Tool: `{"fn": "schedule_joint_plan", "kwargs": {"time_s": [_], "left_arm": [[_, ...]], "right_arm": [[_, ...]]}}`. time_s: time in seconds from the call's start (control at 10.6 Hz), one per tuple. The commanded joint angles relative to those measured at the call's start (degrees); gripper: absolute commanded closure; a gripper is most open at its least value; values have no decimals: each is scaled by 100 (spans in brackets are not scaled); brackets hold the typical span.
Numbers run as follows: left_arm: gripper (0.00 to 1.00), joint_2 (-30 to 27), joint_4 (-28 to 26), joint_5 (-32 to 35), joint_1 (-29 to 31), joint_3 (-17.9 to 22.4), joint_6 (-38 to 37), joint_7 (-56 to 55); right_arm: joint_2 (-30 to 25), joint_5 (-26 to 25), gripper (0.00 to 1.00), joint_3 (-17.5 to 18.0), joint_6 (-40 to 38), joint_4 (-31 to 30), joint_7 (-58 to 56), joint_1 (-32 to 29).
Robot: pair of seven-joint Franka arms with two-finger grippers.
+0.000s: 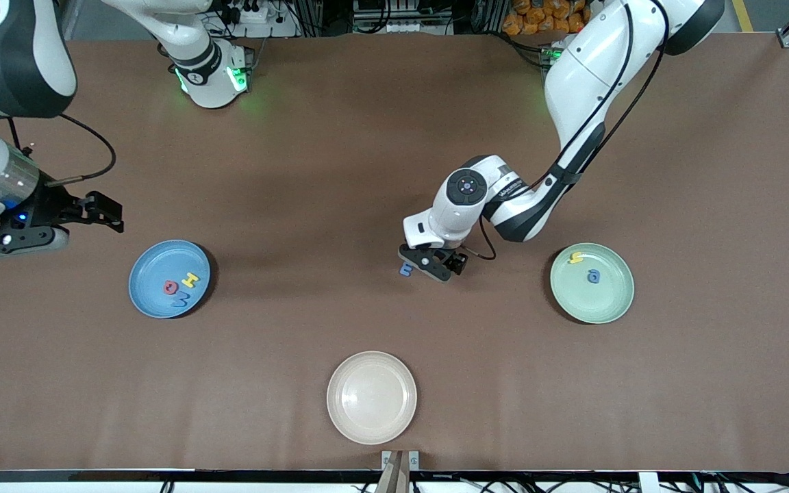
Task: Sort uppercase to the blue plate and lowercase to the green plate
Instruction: 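Withdraw the right gripper while the left gripper lowers over the blue m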
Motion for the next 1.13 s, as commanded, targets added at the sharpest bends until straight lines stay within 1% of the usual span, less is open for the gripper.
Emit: {"fn": "schedule_joint_plan", "kwargs": {"time_s": [0.0,0.28,0.47,0.75,1.03], "left_arm": [[0,174,192,82,-169,70,32,-73],[0,192,192,91,-240,70,32,-187],[7,227,192,135,-258,123,32,-161],[21,227,183,144,-258,149,32,-108],[27,227,183,152,-258,167,32,-100]], "right_arm": [[52,118,0,-73,-148,288,-30,101],[97,109,0,-73,-139,288,-74,74],[140,109,0,-72,-139,288,-91,30],[193,126,0,-73,-113,340,-92,13],[167,135,0,-90,-121,524,-65,-5]]}}
